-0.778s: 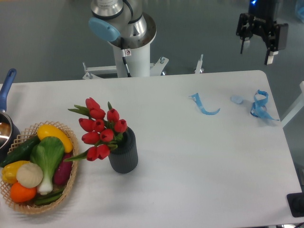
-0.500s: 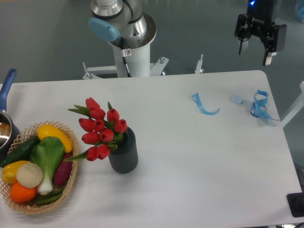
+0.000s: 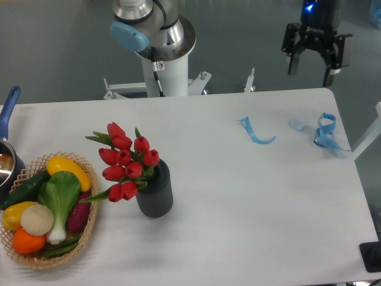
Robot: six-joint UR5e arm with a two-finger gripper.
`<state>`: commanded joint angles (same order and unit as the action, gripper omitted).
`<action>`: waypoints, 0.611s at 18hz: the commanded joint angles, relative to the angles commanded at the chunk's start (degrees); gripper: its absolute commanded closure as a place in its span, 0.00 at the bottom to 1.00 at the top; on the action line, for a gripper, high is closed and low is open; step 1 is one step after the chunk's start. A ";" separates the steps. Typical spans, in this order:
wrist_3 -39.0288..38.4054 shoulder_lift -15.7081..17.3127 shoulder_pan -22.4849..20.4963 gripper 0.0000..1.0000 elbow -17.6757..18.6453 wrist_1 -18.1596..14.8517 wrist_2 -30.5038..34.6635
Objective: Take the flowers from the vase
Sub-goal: 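Lower the open gripper from its raised start pose toward the table, then move the open gripper across the table toward the red tulip stems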
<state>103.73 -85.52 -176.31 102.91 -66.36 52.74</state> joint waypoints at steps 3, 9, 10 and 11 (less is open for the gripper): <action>-5.35 0.71 1.22 0.00 1.85 0.53 -0.96; -17.76 0.44 4.92 0.00 3.60 0.62 -2.64; -17.94 0.27 4.92 0.00 3.79 0.62 -3.42; -18.03 0.01 5.01 0.00 3.87 0.62 -5.08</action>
<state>85.69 -85.51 -171.30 106.79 -65.74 47.65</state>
